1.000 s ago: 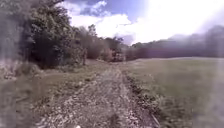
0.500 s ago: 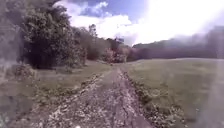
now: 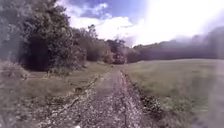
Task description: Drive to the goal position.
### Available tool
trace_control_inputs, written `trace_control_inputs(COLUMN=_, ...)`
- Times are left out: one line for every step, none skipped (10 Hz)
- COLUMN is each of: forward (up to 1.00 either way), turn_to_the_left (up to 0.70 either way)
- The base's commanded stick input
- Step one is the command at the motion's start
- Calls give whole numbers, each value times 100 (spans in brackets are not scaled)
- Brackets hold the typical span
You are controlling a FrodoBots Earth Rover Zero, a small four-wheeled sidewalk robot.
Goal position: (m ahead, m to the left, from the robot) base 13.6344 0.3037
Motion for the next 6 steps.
trace_control_inputs(forward=85, turn_to_the_left=0)
trace_control_inputs(forward=85, turn_to_the_left=0)
trace_control_inputs(forward=85, turn_to_the_left=0)
trace_control_inputs(forward=85, turn_to_the_left=0)
trace_control_inputs(forward=85, turn_to_the_left=0)
trace_control_inputs(forward=85, turn_to_the_left=0)
